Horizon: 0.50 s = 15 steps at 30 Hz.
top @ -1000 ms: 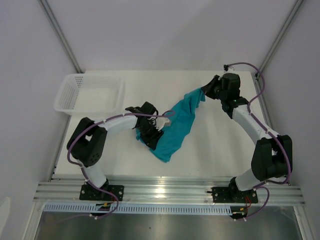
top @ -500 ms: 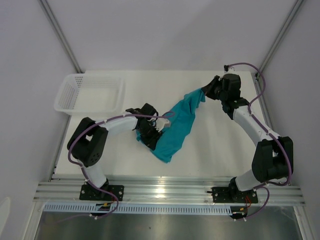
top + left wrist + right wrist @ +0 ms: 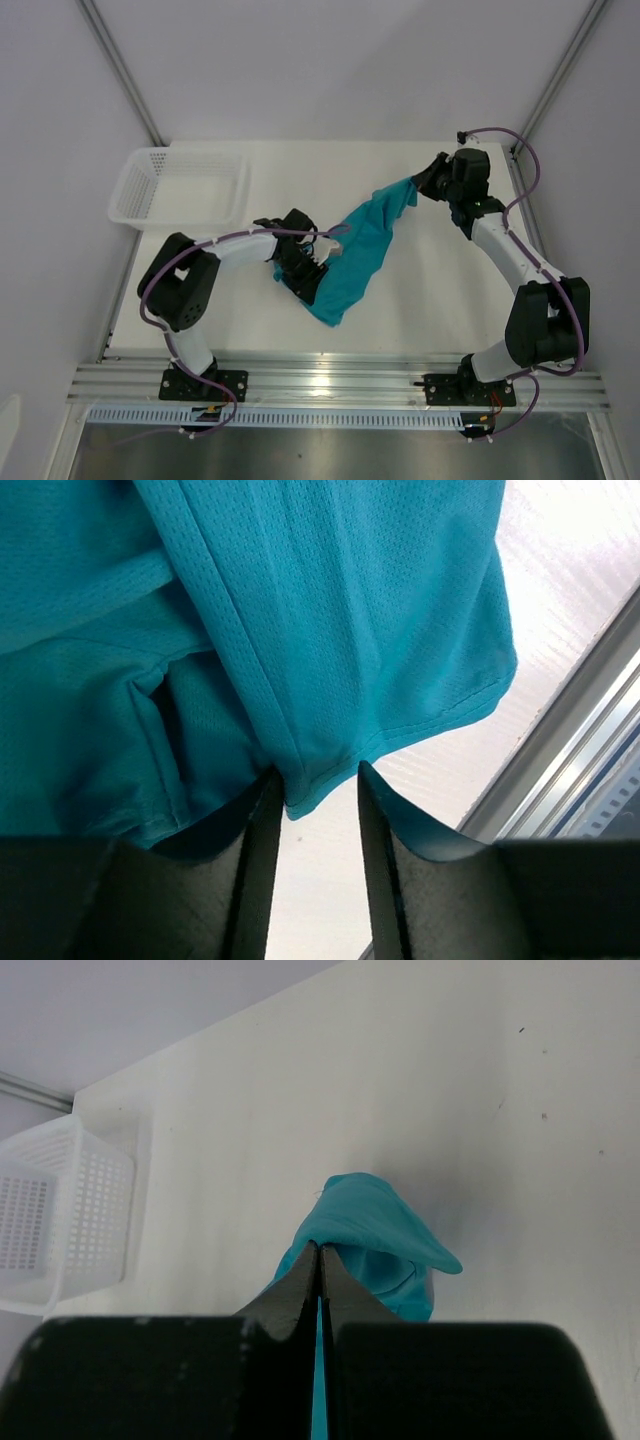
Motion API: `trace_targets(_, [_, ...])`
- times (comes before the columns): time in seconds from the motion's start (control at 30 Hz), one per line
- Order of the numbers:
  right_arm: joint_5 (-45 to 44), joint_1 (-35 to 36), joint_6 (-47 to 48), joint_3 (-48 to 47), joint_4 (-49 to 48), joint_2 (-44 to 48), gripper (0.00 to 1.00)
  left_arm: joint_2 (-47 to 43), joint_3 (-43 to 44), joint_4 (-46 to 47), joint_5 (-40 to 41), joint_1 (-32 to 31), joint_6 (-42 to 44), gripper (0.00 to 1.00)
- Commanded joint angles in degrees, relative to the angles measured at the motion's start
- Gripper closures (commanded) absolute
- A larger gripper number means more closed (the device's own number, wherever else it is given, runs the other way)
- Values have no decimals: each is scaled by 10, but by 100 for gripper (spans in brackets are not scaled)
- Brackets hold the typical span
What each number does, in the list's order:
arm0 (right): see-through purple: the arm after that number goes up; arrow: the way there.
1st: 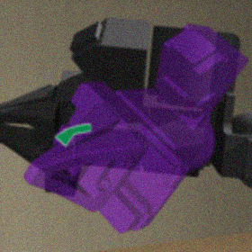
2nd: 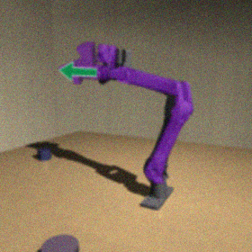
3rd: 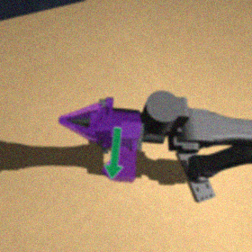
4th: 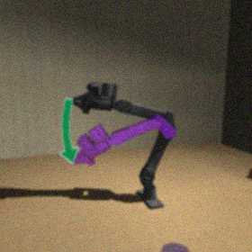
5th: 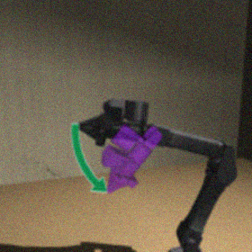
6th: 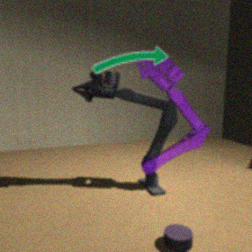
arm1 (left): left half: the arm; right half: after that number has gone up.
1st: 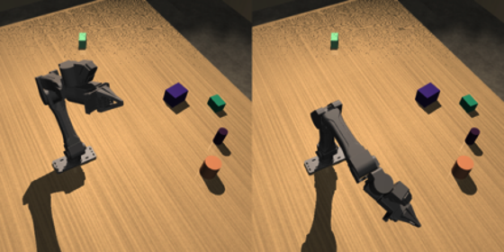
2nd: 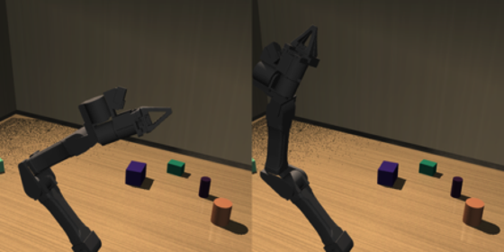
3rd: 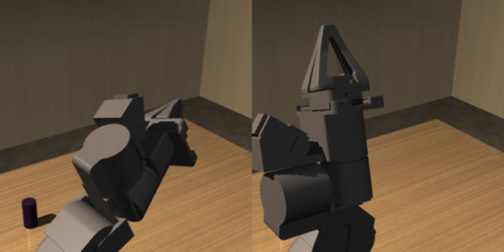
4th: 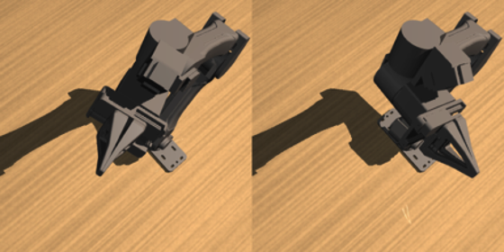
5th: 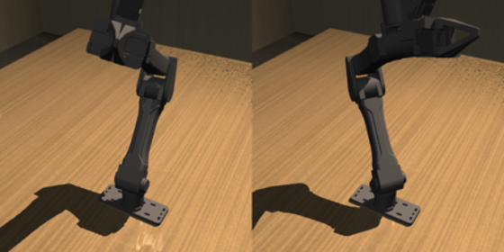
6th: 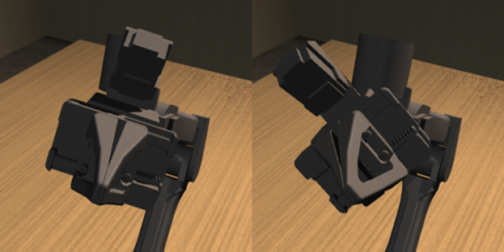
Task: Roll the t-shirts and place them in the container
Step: Flatten the tshirt
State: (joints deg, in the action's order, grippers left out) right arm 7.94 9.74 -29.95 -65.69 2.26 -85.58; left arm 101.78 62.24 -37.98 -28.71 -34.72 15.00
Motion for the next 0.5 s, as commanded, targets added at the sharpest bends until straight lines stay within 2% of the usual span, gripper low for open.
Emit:
trace_targets(0.0, [-8,-4,7,-1,-5,21,100,13,-4,6,-12,-12,-2,62])
trace_targets(0.13, [-9,-7,9,-1,-3,23,100,24,-10,19,7,-13,-2,74])
trace_targets(0.23, [-10,-9,10,1,2,26,100,25,-16,22,8,-13,-4,97])
trace_targets(0.37, [-8,-16,10,5,4,40,100,-1,-10,13,8,-11,-5,100])
trace_targets(0.47, [3,-35,10,-3,11,52,100,-55,5,2,24,-6,8,99])
